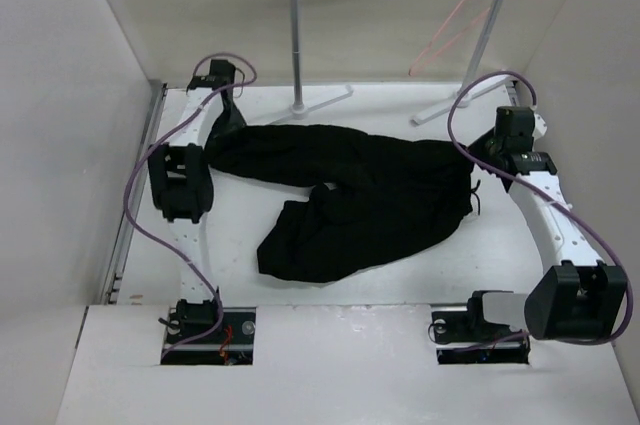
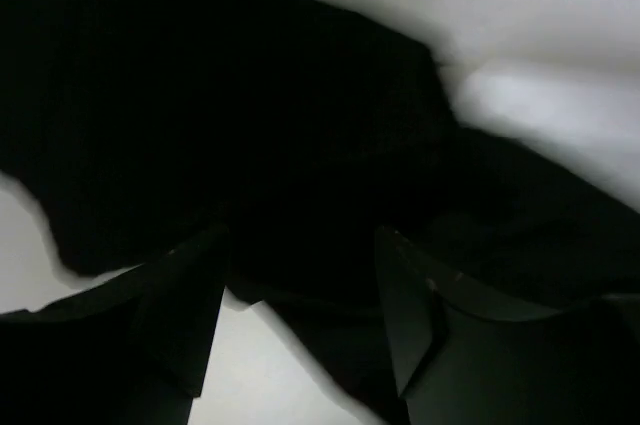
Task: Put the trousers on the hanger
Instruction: Flatten out the trousers at the center of the board.
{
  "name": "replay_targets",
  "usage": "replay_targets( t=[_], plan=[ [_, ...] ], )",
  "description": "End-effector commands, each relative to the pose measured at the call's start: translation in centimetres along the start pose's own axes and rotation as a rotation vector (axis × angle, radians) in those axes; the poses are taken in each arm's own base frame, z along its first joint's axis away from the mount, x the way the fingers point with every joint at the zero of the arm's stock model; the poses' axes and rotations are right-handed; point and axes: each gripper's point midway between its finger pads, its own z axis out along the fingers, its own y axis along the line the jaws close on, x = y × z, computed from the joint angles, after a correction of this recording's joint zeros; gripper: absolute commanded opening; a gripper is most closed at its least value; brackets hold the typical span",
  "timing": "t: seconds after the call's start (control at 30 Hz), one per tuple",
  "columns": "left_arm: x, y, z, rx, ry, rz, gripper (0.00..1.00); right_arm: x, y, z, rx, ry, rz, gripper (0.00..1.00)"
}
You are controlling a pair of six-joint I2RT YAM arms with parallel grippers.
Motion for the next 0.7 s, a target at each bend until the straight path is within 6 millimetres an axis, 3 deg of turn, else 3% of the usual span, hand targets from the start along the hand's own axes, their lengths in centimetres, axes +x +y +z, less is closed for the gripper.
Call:
replay_targets(
  t=[0.0, 0.07, 0.2, 0.37, 0.53, 0.67],
  plan=[
    [-1.8, 6.2, -9.0, 0.045, -0.225, -0.164, 0.58, -2.6, 3.2, -1.6, -0.149, -0.105, 0.021, 0.01],
    [0.5, 9.1, -8.0, 0.039, -0.199, -0.286, 0.59, -2.2, 3.1, -1.6, -0.153, -0.096, 0.004, 0.01],
    [3.7, 11.6, -5.3, 0.076, -0.12, -0.429, 0.58, -1.5, 2.8, -1.9, -0.159, -0.085, -0.019, 0.02],
    [3.7, 11.2, -3.6, 0.133, -0.127, -0.456, 0.58, -0.1, 2.3, -2.2, -0.172, -0.054, -0.043, 0.02],
    [6.9, 11.0, -0.4, 0.074, 0.0, -0.434, 0.54, 0.3, 2.1, -2.9, -0.194, -0.041, -0.043, 0.03],
    [7.9, 10.9, 1.5, 0.028, 0.022, -0.43, 0.52, 0.9, 2.0, -2.8, -0.196, -0.025, -0.053, 0.03]
  ],
)
